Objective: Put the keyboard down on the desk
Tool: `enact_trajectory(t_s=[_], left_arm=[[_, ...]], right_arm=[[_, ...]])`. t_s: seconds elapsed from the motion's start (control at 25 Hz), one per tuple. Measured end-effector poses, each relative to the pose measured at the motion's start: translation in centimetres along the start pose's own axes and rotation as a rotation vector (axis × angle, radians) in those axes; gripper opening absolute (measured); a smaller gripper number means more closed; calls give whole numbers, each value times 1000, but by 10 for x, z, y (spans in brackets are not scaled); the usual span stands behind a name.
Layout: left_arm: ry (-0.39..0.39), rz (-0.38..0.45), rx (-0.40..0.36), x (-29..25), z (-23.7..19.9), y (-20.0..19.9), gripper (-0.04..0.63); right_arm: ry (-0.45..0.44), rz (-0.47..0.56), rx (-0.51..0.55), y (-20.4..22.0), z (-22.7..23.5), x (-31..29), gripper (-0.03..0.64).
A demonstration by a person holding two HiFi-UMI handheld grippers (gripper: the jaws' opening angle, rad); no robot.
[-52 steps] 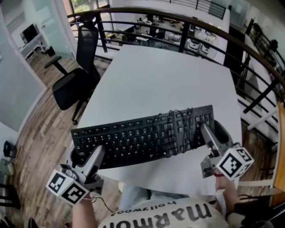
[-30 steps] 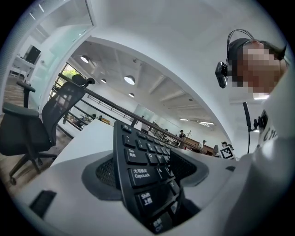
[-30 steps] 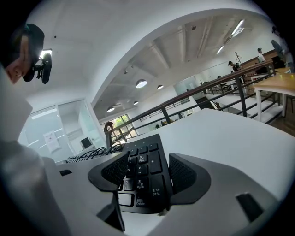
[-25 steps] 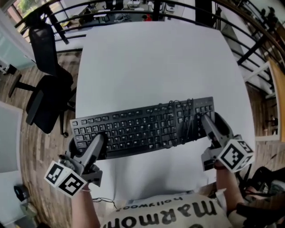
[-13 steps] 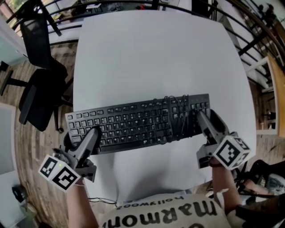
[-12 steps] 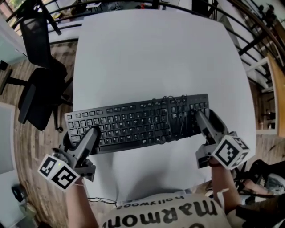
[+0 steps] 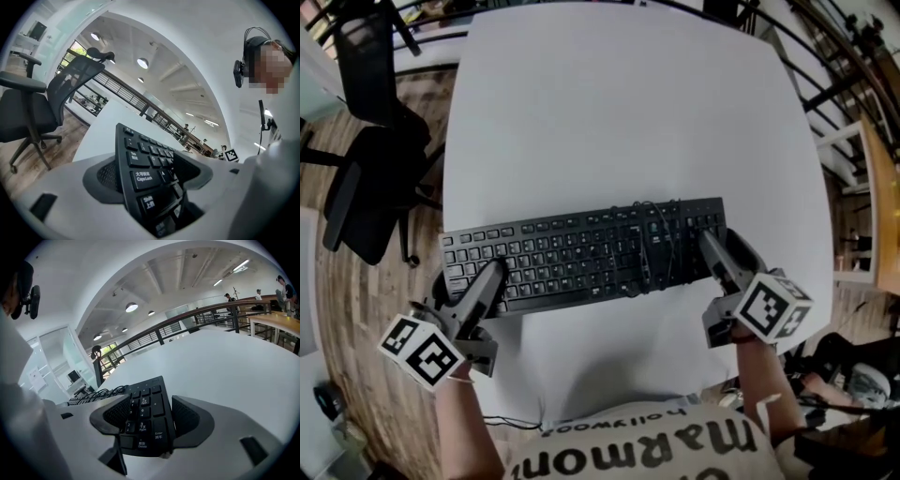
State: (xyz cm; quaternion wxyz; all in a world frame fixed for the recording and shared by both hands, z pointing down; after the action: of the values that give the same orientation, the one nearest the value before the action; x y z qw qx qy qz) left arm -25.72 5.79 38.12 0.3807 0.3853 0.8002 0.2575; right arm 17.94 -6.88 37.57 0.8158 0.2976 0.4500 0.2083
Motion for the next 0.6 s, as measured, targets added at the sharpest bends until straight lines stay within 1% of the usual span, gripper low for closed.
enact_trajectory(t_s=[0.2, 0.6], left_arm=[[-8, -56, 23, -3, 1, -5, 318], [-17, -110, 55, -8, -3, -6, 318]], right_arm=[[17, -47, -41, 4, 2, -1, 295], [55, -99, -57, 7, 3, -3, 295]])
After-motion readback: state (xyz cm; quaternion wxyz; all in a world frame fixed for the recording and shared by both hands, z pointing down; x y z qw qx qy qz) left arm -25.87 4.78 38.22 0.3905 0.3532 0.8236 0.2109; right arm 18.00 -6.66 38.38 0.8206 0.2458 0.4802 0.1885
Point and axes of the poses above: the fingertips, and each gripper's own axes: x backward along the fingers, z to its right, y out of its underside, the point moved 10 cm from there along x, backward along the fingers, and after that the axes turned 7 degrees about -z, right-handed, at the moved point
